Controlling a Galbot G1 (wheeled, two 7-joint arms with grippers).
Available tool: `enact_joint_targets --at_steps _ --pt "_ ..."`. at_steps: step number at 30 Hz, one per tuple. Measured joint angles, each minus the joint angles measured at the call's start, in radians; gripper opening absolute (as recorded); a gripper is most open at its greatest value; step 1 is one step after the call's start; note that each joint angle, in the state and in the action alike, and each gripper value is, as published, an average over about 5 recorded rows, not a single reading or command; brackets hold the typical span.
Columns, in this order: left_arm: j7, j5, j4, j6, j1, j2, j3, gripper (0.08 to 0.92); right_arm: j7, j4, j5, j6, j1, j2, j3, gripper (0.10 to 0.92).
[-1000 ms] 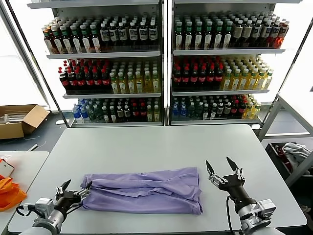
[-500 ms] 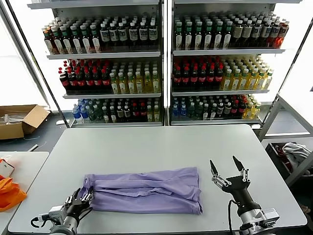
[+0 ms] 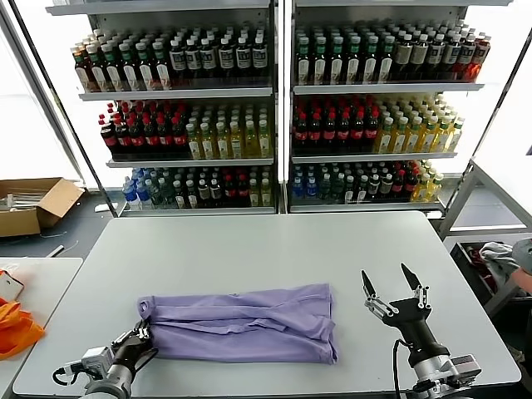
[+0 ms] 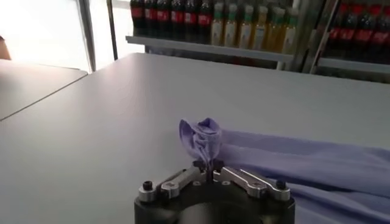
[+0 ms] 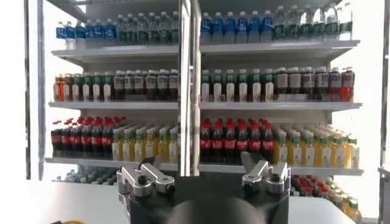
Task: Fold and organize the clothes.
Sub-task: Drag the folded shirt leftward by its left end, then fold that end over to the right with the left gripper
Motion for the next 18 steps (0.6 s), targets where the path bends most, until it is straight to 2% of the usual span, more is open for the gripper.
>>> enact_joint_targets --at_steps 12,18 --pt "0.107 -0.143 0.116 0.007 -0.001 0.207 -0.306 0.096 -0.007 0.008 0.007 0.016 -0.010 0.001 -0.006 0.823" --pt "0.116 -0.226 0.084 0.012 0.003 0.254 -0.384 0.096 -0.011 0.027 0.008 0.022 -0.027 0.006 -0.002 0.823"
